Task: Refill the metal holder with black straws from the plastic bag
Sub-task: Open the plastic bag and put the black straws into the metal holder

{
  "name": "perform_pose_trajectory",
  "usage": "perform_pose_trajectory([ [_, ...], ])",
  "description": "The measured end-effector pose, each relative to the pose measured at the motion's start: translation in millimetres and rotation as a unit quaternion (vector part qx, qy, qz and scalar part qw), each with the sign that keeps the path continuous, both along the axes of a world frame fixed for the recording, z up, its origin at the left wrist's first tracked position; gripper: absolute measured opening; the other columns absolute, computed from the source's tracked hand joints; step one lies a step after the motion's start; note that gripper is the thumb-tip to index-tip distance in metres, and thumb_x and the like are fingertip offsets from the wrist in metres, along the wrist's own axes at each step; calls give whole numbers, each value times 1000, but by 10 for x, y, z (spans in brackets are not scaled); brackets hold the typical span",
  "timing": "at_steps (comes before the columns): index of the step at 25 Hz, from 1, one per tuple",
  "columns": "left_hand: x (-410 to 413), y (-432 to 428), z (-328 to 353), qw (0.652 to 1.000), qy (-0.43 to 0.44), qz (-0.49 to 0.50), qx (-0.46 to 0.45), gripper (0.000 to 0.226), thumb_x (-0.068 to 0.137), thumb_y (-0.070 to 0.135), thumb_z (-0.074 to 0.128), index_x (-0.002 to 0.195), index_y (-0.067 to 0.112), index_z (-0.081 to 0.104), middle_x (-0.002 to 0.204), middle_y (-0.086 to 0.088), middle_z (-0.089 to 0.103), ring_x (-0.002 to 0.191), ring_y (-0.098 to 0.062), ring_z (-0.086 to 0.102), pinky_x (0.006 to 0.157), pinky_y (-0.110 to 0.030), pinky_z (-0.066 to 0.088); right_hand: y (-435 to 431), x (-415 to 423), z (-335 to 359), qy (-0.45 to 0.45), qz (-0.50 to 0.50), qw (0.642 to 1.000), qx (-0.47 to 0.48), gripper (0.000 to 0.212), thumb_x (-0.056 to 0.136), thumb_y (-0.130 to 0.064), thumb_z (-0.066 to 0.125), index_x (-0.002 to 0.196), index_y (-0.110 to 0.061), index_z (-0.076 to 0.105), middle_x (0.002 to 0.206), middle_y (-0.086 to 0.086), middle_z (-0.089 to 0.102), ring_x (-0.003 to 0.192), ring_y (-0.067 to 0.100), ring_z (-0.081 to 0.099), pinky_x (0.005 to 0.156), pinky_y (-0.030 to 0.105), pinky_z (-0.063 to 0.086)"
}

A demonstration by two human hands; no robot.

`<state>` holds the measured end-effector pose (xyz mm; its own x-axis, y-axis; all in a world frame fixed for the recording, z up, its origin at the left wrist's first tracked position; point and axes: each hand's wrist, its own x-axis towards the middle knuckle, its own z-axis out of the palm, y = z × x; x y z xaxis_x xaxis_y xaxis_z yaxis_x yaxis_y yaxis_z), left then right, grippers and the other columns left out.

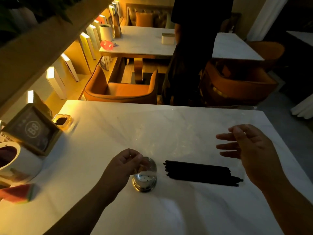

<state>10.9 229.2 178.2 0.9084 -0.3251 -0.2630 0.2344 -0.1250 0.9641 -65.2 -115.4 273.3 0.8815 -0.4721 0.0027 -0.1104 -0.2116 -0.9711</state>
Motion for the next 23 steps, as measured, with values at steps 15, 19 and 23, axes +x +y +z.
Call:
perform_pose_trajectory([
  [15, -230, -65, -557, 986, 128, 86, -57, 23, 103, 28, 59, 106, 10, 71, 98, -10, 80, 86, -21, 73, 84, -44, 57, 421, 460, 290, 88, 88, 987, -98, 19, 108, -28, 48, 105, -19, 65, 95, -2, 81, 80, 18, 79, 60, 27, 63],
  [19, -220, 17, -602, 978, 155, 117, -82, 23, 103, 27, 59, 109, 7, 69, 103, -15, 79, 100, -33, 73, 94, -54, 54, 672, 715, 500, 101, 143, 973, -153, 16, 108, -27, 49, 105, -25, 64, 96, 1, 79, 81, 14, 78, 67, 33, 64],
  [23, -217, 70, -623, 971, 173, 135, -98, 23, 103, 27, 58, 110, 8, 69, 105, -18, 78, 107, -39, 71, 101, -59, 50, 1007, 1000, 731, 107, 201, 950, -215, 14, 109, -28, 48, 108, -29, 62, 99, 1, 77, 81, 15, 78, 73, 42, 67],
])
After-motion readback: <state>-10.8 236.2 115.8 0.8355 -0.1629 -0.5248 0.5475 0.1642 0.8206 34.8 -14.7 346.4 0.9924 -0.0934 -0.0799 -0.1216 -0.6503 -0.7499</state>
